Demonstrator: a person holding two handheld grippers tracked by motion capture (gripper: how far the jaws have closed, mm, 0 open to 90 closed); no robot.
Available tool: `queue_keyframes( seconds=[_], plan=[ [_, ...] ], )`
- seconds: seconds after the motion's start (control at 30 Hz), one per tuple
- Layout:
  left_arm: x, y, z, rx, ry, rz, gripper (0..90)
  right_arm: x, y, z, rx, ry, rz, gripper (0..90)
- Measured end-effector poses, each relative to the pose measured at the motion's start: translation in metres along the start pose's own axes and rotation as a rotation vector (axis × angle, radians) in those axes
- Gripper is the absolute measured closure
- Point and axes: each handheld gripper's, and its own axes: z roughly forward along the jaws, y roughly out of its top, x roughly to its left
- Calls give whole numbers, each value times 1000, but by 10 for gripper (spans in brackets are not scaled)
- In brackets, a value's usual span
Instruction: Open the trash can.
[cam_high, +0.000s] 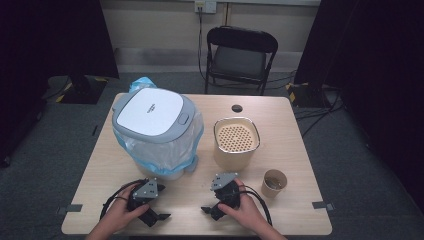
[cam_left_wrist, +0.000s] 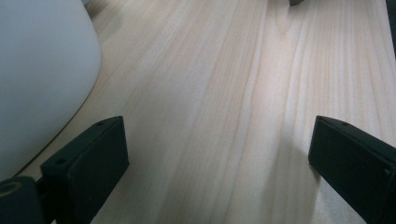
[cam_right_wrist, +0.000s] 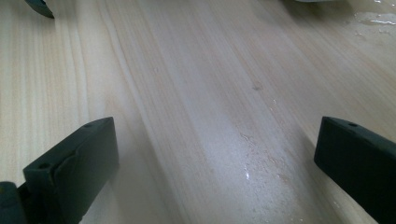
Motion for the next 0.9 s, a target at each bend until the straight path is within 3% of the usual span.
queue_keyframes(
  seconds=[0.27,0.43,0.7,0.77,0.83,0.9],
  plan=[
    [-2,1,1,7,7,-12,23,0,0,0,1,2,3,0],
    [-6,3,4,18,39,-32,0,0,0,0,2,1,4,0],
    [-7,3,4,14,43,-40,0,-1,0,-1,-3,6,5,0],
    [-7,3,4,12,42,-41,0,0,1,-3,8,-8,16,100],
    [-7,3,3,19,44,-38,0,1,4,-8,9,16,-5,309],
    [-7,3,4,13,43,-39,0,2,6,-10,15,15,-6,272]
  ],
)
